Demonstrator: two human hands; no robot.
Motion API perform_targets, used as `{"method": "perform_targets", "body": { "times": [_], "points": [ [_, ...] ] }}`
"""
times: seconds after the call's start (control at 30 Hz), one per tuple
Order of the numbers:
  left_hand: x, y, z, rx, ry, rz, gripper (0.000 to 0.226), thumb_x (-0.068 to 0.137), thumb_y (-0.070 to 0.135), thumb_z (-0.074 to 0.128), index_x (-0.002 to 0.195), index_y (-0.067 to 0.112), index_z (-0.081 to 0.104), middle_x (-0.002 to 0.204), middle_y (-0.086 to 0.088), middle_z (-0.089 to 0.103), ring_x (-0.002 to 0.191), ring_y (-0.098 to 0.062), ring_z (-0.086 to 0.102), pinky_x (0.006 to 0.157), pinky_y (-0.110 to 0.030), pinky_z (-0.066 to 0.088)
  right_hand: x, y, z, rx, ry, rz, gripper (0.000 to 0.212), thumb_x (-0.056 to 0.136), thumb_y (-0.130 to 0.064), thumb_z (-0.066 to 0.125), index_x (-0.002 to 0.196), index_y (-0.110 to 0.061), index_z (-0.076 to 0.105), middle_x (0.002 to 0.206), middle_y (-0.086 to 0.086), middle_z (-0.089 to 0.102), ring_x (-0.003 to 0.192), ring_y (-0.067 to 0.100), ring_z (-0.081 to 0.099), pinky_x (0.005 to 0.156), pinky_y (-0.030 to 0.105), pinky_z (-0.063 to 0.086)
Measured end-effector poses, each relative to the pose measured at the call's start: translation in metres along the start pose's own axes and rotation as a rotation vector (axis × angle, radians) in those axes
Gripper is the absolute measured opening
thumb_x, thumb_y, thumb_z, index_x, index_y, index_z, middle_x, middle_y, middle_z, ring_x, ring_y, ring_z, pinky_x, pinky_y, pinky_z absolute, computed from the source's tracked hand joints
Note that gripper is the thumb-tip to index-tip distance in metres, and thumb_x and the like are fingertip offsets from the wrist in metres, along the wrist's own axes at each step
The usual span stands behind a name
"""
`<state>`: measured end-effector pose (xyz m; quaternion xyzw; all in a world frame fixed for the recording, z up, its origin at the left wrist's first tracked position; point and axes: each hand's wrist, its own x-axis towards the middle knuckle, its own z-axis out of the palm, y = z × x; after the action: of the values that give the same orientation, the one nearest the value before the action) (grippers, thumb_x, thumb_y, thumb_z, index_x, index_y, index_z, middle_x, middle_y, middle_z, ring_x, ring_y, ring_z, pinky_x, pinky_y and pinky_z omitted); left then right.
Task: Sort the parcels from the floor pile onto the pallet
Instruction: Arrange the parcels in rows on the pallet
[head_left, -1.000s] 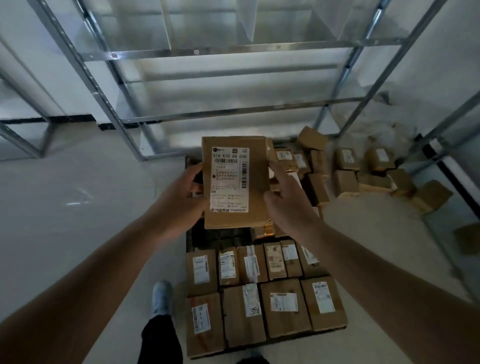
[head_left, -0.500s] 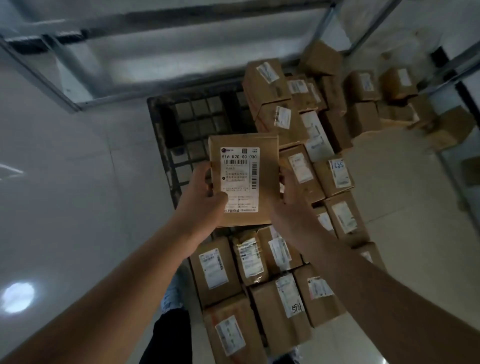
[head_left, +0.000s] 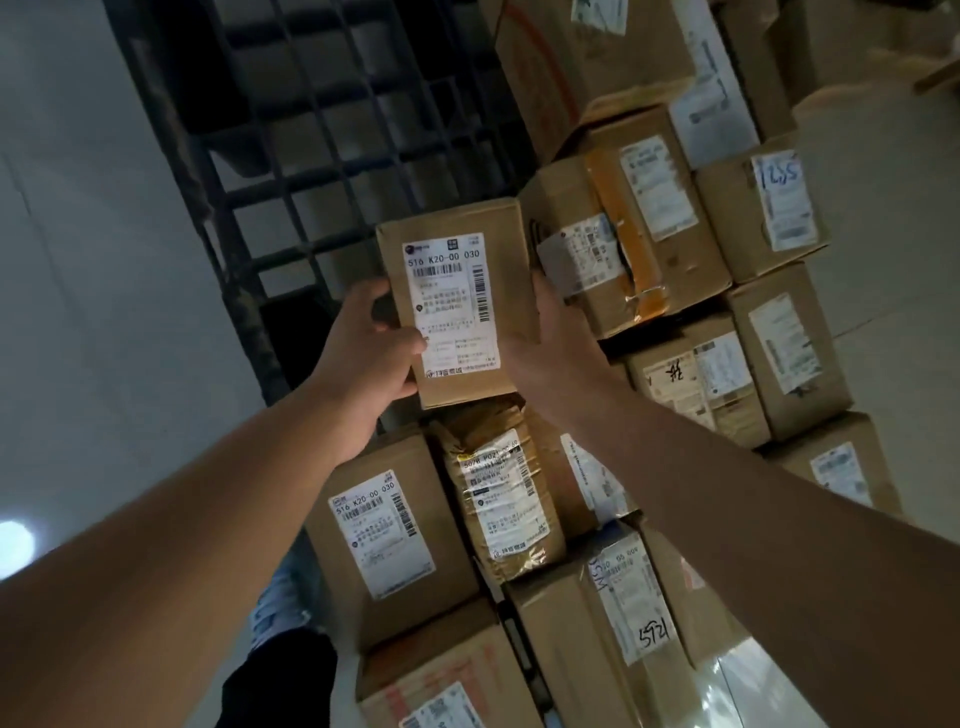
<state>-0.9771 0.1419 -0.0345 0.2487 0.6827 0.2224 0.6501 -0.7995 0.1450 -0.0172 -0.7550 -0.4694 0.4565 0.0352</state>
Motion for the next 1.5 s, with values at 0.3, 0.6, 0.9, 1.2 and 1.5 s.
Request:
{"method": "perform_targets", "body": {
  "times": [0.3,0.6,0.9,1.2,1.5],
  "points": [
    [0.051,-0.024,0.04,-0.052,-0.033,-0.053,0.057,0.098,0.002,0.057,0.142,0.034,0.043,0.119,0.0,0.073,0.108,-0.025,0.071,0.095,-0.05,0.057,0.048,0.033,0.014,-0.04,0.019,0.054,0.077,0.101,-0.034,0.056,0.164,-0.027,0.015,0.155,0.005,0.045,0.133,0.03,0.051,0.107,0.052,0.049],
    [0.056,-0.053,0.058,-0.097,-0.093,-0.07,0.051,0.095,-0.005,0.058,0.115,0.041,0.049,0.12,-0.001,0.072,0.118,-0.024,0.066,0.106,-0.05,0.052,0.058,0.062,0.012,-0.067,0.028,0.059,0.07,0.108,-0.028,0.046,0.168,-0.031,0.011,0.16,0.005,0.04,0.136,0.026,0.048,0.1,0.034,0.042],
    [0.063,-0.057,0.061,-0.097,-0.108,-0.029,0.055,0.093,-0.002,0.062,0.13,0.035,0.047,0.115,0.0,0.073,0.112,-0.019,0.07,0.092,-0.04,0.06,0.056,0.066,0.021,-0.326,0.139,-0.08,0.054,0.103,-0.029,0.056,0.153,-0.02,0.04,0.14,0.008,0.044,0.123,0.026,0.051,0.09,0.034,0.043],
    [0.065,-0.064,0.056,0.153,-0.132,0.058,0.067,0.096,-0.002,0.057,0.151,0.031,0.038,0.079,0.031,0.071,0.08,0.017,0.065,0.066,-0.011,0.056,0.052,0.071,0.033,-0.459,0.105,-0.13,0.037,0.102,-0.023,0.052,0.138,-0.016,0.051,0.143,0.005,0.043,0.128,0.026,0.049,0.097,0.041,0.051],
    [0.037,-0.038,0.039,0.734,-0.109,0.266,0.063,0.095,0.009,0.051,0.152,0.034,0.04,0.14,-0.001,0.054,0.094,-0.022,0.069,0.059,-0.025,0.049,0.036,0.055,0.033,-0.357,0.029,-0.028,0.046,0.101,-0.024,0.055,0.146,-0.016,0.044,0.148,0.008,0.04,0.134,0.032,0.046,0.092,0.04,0.048]
  ]
}}
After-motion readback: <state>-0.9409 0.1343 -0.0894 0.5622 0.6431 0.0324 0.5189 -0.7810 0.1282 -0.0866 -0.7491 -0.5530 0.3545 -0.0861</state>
